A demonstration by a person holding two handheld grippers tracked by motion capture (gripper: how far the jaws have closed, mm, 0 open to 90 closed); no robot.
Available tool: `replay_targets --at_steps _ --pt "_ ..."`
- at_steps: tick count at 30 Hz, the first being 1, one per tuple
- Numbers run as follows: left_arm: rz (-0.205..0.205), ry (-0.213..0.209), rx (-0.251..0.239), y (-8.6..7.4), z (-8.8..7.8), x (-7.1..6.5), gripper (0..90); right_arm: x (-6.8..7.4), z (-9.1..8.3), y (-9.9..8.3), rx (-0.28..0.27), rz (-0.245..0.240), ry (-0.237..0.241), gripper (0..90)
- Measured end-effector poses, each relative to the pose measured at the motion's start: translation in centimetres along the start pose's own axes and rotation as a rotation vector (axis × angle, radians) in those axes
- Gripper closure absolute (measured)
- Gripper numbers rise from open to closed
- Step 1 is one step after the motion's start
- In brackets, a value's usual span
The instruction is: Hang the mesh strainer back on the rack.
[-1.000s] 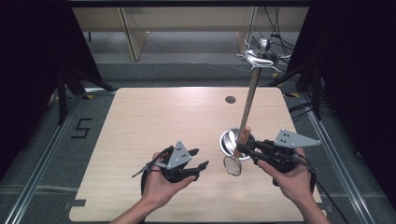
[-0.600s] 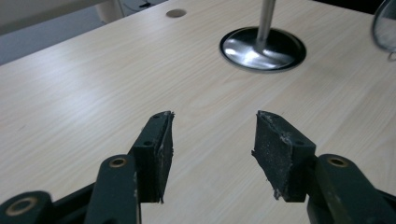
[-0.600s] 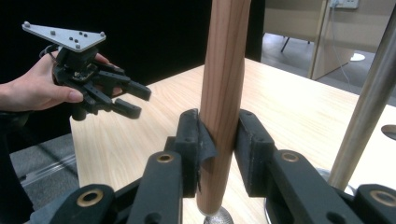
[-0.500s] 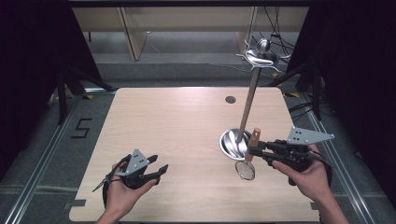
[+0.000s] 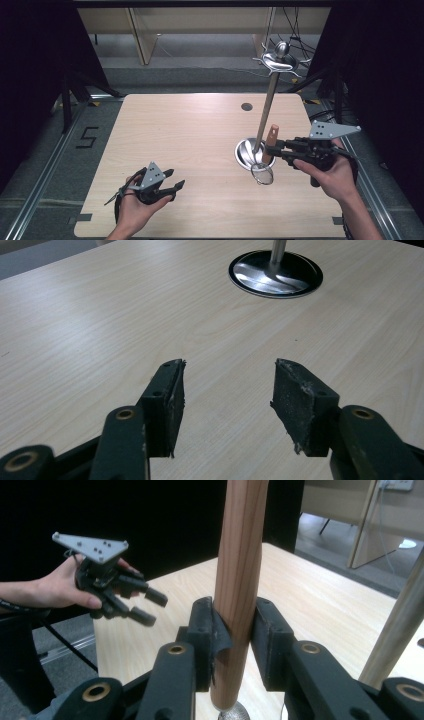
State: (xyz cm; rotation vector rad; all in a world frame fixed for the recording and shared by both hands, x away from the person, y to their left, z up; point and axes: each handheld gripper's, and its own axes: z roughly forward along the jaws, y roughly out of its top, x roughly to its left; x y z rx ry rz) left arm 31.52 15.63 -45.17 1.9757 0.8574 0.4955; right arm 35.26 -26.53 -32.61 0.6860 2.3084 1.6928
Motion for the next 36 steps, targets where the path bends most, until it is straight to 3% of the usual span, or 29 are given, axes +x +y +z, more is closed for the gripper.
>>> replay_targets --at_steps 2,3,4,5,7,8,10,13,14,18,20,22,23,25,36 --pt "0.001 0.002 -0.001 0.0 0.0 0.0 45.7 -0.1 0.0 0.4 -0.009 -0.014 0.0 73.3" --pt "0.005 -0.005 -0.002 0.0 0.0 0.1 45.7 0.0 0.0 0.5 -0.008 0.007 0.001 73.3" --pt "0.009 -0.003 -0.003 0.0 0.0 0.1 45.6 0.1 0.1 0.7 -0.026 -0.001 -0.018 73.3" --pt "0.006 -0.004 -0.003 0.0 0.0 0.2 45.5 0.0 0.1 0.9 -0.017 0.001 0.0 73.3" --pt "-0.007 0.001 -0.008 -0.1 -0.1 0.2 45.5 0.1 0.2 1.2 -0.043 -0.007 -0.023 73.3" --pt "-0.009 0.008 -0.007 0.0 -0.1 0.2 45.5 0.2 0.3 1.4 -0.041 -0.001 -0.012 73.3" --pt "-0.007 0.001 -0.011 0.0 -0.2 0.4 45.5 0.2 0.4 1.7 -0.049 -0.023 -0.021 73.3" --pt "-0.015 0.008 -0.018 0.0 -0.3 0.4 45.3 0.5 0.6 2.2 -0.054 -0.002 -0.022 73.4" --pt "-0.017 0.013 -0.019 0.0 -0.3 0.3 45.3 0.4 0.7 2.4 -0.063 -0.025 -0.028 73.3" --pt "-0.025 0.018 -0.026 -0.1 -0.3 0.4 44.9 0.6 1.0 3.1 -0.062 0.004 -0.019 73.3" --pt "-0.028 0.019 -0.029 -0.1 -0.3 0.4 44.8 0.6 1.1 3.5 -0.07 -0.027 -0.039 73.3" --pt "-0.026 0.019 -0.03 -0.1 -0.3 0.4 44.7 0.7 1.2 3.8 -0.07 -0.024 -0.035 73.3" --pt "-0.05 0.02 -0.037 -0.1 -0.2 0.3 44.6 0.8 1.3 3.8 -0.069 -0.005 -0.027 73.3" --pt "-0.035 0.024 -0.032 -0.1 -0.3 0.4 44.6 0.8 1.4 4.0 -0.068 -0.012 -0.029 73.3" --pt "-0.034 0.021 -0.036 -0.1 -0.3 0.5 44.5 1.0 1.7 5.3 -0.083 0.014 -0.028 73.3"
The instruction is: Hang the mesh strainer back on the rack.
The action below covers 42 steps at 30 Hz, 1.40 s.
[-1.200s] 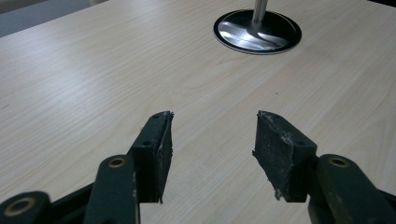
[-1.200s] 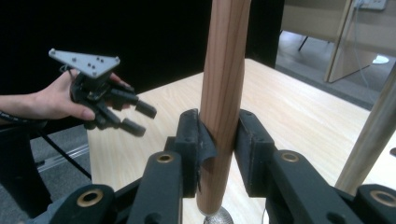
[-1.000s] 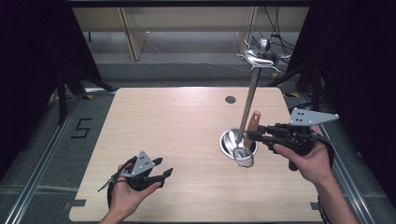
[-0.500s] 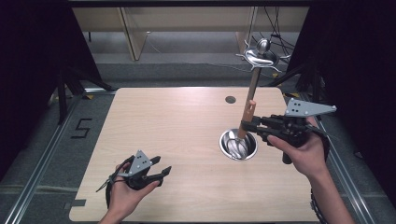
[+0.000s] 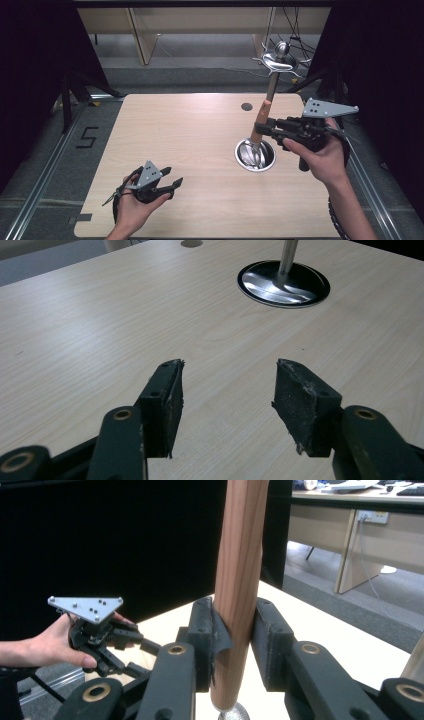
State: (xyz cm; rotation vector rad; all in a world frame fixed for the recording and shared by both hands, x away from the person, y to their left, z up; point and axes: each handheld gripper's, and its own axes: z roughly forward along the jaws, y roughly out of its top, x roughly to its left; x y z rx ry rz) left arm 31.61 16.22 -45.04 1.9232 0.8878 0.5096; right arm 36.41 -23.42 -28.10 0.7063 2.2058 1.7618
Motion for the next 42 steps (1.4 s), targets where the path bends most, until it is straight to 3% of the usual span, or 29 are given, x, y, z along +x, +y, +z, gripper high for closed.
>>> replay_targets --at_steps 5,6,7,10,12,15,16,17,18,22,24,26,30,33,37,40,42 --pt "0.007 -0.002 0.0 0.0 0.0 0.1 44.5 -0.2 0.1 0.5 -0.018 -0.025 -0.007 73.3" --pt "0.008 -0.001 0.0 0.0 0.0 0.1 44.5 -0.1 0.2 0.6 -0.014 0.004 0.008 73.3" --pt "-0.009 0.0 -0.001 -0.1 0.0 0.0 44.5 -0.1 0.2 0.6 -0.012 0.014 0.006 73.3" --pt "-0.011 0.002 -0.002 -0.1 0.0 0.1 44.5 -0.1 0.3 0.8 -0.004 0.026 0.013 73.3" --pt "0.008 -0.002 -0.003 0.0 0.0 0.1 44.5 -0.2 0.3 1.0 -0.012 -0.003 0.007 73.3" --pt "0.011 0.002 0.001 0.0 0.0 0.1 44.5 -0.2 0.5 1.2 -0.013 0.01 0.015 73.3" --pt "0.004 0.001 -0.001 0.0 0.1 0.1 44.5 -0.3 0.5 1.3 -0.021 -0.011 0.007 73.3" --pt "0.005 0.006 0.002 0.0 0.0 0.1 44.5 -0.1 0.5 1.3 -0.019 0.019 0.018 73.3" --pt "0.005 0.005 0.002 0.0 0.0 0.0 44.5 -0.3 0.6 1.4 -0.024 0.002 0.018 73.3" --pt "0.002 0.002 -0.004 0.0 0.0 0.1 44.5 -0.4 0.8 1.5 -0.02 0.006 0.016 73.3" --pt "-0.007 0.005 -0.007 0.0 0.1 0.1 44.5 -0.3 0.7 1.6 -0.016 0.03 0.017 73.3" --pt "-0.004 0.006 -0.007 0.0 0.0 0.1 44.5 -0.5 0.7 1.8 -0.028 0.011 0.013 73.3" --pt "0.0 0.006 -0.009 0.1 0.1 0.2 44.5 -0.4 0.6 1.9 -0.034 0.027 0.011 73.3" --pt "-0.003 0.008 -0.013 0.2 0.1 0.2 44.5 -0.7 0.7 2.1 -0.042 0.002 0.016 73.4" --pt "-0.001 0.006 -0.012 0.1 0.1 0.2 44.6 -0.5 0.7 2.3 -0.04 0.031 0.028 73.4" --pt "-0.002 0.007 -0.014 0.1 0.1 0.2 44.5 -0.7 0.9 2.4 -0.045 0.013 0.033 73.4" --pt "0.001 0.008 -0.012 0.1 0.1 0.3 44.5 -0.7 0.9 2.4 -0.04 0.03 0.038 73.3"
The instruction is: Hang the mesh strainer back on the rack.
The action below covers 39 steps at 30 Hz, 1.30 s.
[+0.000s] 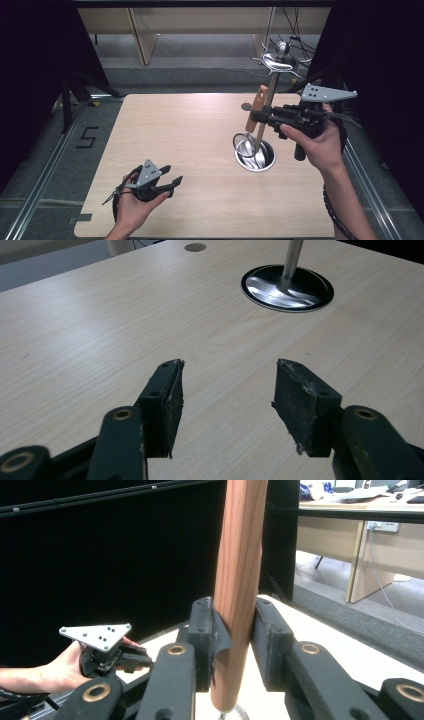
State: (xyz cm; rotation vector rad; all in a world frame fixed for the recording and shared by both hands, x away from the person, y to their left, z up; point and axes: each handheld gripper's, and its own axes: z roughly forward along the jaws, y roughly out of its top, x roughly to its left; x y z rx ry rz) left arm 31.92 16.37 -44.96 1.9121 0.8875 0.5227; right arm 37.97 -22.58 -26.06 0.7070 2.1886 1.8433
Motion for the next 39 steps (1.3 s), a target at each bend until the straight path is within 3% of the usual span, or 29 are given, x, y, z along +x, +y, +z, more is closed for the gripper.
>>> replay_targets --at_steps 4,5,6,7,10,26,27,28,31,34,35,36,37,39 --pt "0.005 -0.001 0.0 0.0 0.0 0.1 44.5 -0.1 -0.1 0.2 -0.009 0.003 -0.002 73.4" --pt "-0.019 0.002 -0.001 -0.1 0.0 0.0 44.5 -0.1 -0.1 0.3 -0.021 0.003 0.003 73.3" --pt "-0.014 0.003 0.0 -0.1 0.0 0.0 44.5 -0.1 -0.2 0.4 -0.022 0.006 -0.003 73.3" --pt "-0.014 0.003 0.0 -0.1 0.0 0.0 44.5 -0.3 -0.2 0.4 -0.029 -0.011 -0.002 73.3" --pt "-0.011 0.004 -0.001 0.0 0.0 0.1 44.5 -0.2 -0.2 0.5 -0.027 0.021 0.003 73.3" --pt "-0.012 0.014 0.009 -0.1 -0.1 0.2 44.5 -0.8 -0.3 0.8 -0.056 0.043 -0.023 73.3" --pt "-0.011 0.01 0.006 -0.1 -0.1 0.2 44.5 -0.7 -0.4 0.8 -0.046 0.072 -0.015 73.4" --pt "-0.012 0.01 0.006 -0.1 -0.1 0.2 44.5 -0.9 -0.3 0.8 -0.058 0.051 -0.017 73.4" --pt "-0.012 0.012 0.005 -0.1 -0.1 0.2 44.5 -1.0 -0.3 0.9 -0.064 0.048 -0.027 73.4" --pt "-0.001 0.013 0.008 -0.1 -0.2 0.2 44.5 -1.0 -0.3 0.9 -0.059 0.075 -0.016 73.4" --pt "0.003 0.013 0.007 0.0 -0.2 0.3 44.5 -1.1 -0.2 0.9 -0.061 0.068 -0.02 73.4" --pt "-0.019 0.016 0.006 -0.1 -0.2 0.1 44.5 -1.2 -0.2 0.9 -0.073 0.044 -0.031 73.4" --pt "-0.017 0.015 0.006 -0.1 -0.2 0.2 44.5 -1.1 -0.2 0.9 -0.068 0.08 -0.026 73.4" --pt "-0.017 0.016 0.006 -0.1 -0.2 0.1 44.5 -1.1 -0.2 0.9 -0.066 0.09 -0.026 73.4"
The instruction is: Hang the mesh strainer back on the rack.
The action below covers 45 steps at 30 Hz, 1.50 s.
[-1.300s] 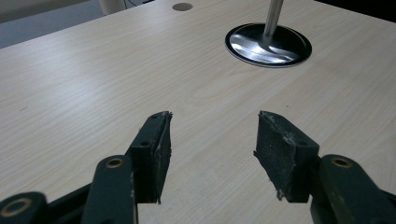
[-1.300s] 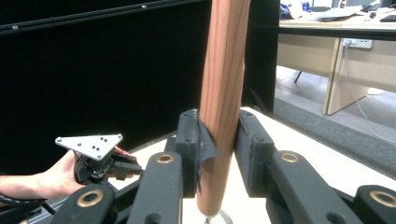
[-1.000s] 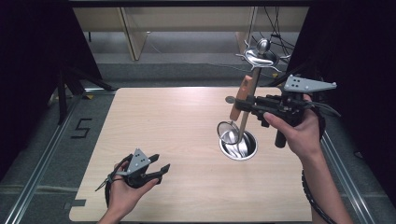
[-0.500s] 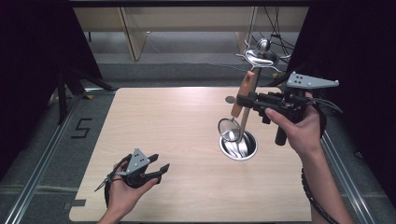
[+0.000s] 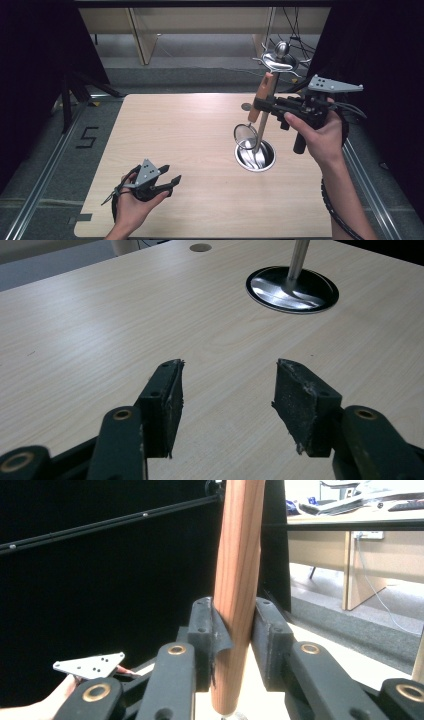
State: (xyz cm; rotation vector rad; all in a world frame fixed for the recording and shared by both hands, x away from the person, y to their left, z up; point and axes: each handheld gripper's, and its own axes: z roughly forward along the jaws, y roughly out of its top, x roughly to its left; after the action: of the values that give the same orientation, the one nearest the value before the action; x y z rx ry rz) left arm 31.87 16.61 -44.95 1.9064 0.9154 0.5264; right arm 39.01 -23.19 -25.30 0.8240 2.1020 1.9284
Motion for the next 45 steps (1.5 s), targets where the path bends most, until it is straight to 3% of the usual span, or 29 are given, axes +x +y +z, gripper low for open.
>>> replay_targets --at_steps 8,10,18,20,26,28,34,41,45 --pt "-0.004 0.001 -0.004 0.0 0.0 0.1 44.5 -0.4 0.2 0.1 -0.02 -0.016 -0.001 73.4" --pt "-0.003 0.002 -0.003 0.0 0.0 0.1 44.5 -0.2 0.2 0.1 -0.009 0.006 -0.004 73.4" --pt "-0.001 0.002 -0.002 0.0 0.0 0.1 44.4 -0.5 0.4 0.0 -0.02 0.004 -0.007 73.4" --pt "-0.002 -0.003 -0.005 0.0 0.0 0.1 44.4 -0.6 0.5 -0.1 -0.018 0.022 -0.005 73.4" --pt "0.012 -0.001 -0.005 0.0 0.0 0.1 44.4 -0.7 0.4 -0.1 -0.026 0.021 -0.011 73.4" --pt "-0.003 -0.002 -0.005 0.0 0.0 0.1 44.4 -0.8 0.3 -0.1 -0.027 0.028 -0.01 73.4" --pt "0.013 -0.001 -0.004 0.0 -0.1 0.2 44.4 -1.0 0.2 -0.1 -0.029 0.027 -0.017 73.4" --pt "-0.001 0.0 -0.004 0.0 0.0 0.1 44.4 -1.1 0.2 -0.2 -0.027 0.042 -0.014 73.4" --pt "0.0 0.003 -0.002 0.0 -0.1 0.1 44.4 -1.3 0.4 -0.3 -0.039 0.027 -0.019 73.4"
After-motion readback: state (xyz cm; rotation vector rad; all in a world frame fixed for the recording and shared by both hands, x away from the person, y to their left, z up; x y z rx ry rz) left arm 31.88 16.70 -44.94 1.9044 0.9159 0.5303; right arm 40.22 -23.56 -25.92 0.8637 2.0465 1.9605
